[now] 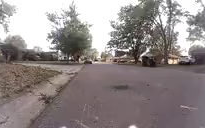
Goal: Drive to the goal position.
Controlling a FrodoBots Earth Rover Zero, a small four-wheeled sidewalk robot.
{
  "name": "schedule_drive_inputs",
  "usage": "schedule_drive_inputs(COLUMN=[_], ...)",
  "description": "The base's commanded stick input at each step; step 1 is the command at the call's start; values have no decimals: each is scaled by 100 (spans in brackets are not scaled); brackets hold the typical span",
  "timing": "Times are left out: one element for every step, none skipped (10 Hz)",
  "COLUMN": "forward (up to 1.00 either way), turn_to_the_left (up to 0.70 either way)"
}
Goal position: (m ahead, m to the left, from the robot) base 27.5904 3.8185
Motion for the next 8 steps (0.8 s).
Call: schedule_drive_inputs(forward=[8, 8, 8, 8, 9, 8, 8, 9], turn_to_the_left=[0, 0, 0, 0, 0, 0, 0, 0])
